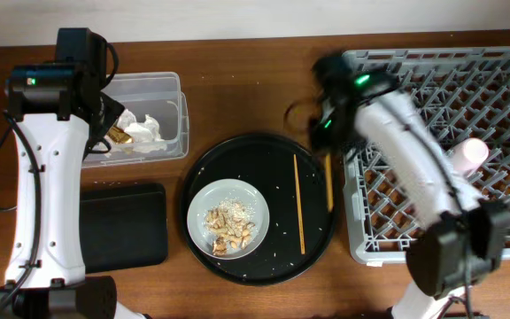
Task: Sort waste into correct bins and load items into the dishwasher rack
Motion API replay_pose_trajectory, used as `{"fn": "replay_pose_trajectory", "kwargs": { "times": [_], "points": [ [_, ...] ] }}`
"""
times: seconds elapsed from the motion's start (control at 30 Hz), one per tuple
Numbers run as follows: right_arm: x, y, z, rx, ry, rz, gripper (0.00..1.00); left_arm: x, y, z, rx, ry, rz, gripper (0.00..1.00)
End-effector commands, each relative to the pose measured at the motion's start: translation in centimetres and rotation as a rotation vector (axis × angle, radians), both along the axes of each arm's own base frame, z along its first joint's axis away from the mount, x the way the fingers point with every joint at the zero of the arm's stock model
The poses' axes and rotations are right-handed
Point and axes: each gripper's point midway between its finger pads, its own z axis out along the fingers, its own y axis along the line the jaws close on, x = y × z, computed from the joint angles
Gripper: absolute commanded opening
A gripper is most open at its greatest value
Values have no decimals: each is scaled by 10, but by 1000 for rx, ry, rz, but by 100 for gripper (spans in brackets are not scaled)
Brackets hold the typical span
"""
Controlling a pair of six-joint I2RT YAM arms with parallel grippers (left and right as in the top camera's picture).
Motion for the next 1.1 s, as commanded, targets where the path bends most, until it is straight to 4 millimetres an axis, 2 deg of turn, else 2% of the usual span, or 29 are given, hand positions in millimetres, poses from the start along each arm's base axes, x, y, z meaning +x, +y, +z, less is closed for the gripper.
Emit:
{"fn": "replay_pose_trajectory", "kwargs": {
  "times": [0.0, 0.13, 0.27, 0.53, 0.67, 0.77, 0.87, 0.93, 1.07],
  "points": [
    [27, -50, 55, -51, -168, -35, 4, -2, 3, 8, 12, -23, 10, 99],
    [43, -89, 61, -60, -217, -104, 5, -2, 3, 8, 12, -23, 10, 99],
    [59, -108, 50, -85, -237, -60, 6, -2, 3, 8, 12, -23, 10, 99],
    [71, -108, -2, -94, -140, -34, 9, -2, 3, 8, 12, -23, 10, 99],
    [68, -102, -25, -61, -66, -24, 15, -2, 3, 8, 12, -23, 10, 99],
    [63, -91, -28, 0, -35, -12, 22, -2, 3, 8, 12, -23, 10, 99],
    [56, -90, -29, 2, -8, -12, 53, -2, 3, 8, 12, -23, 10, 99],
    [47, -89, -29, 10, 28, -14, 55, -2, 2, 7, 12, -23, 9, 99],
    [30, -62, -19, 104, 67, 24, 53, -3, 5, 8, 12, -23, 17, 99]
  ]
}}
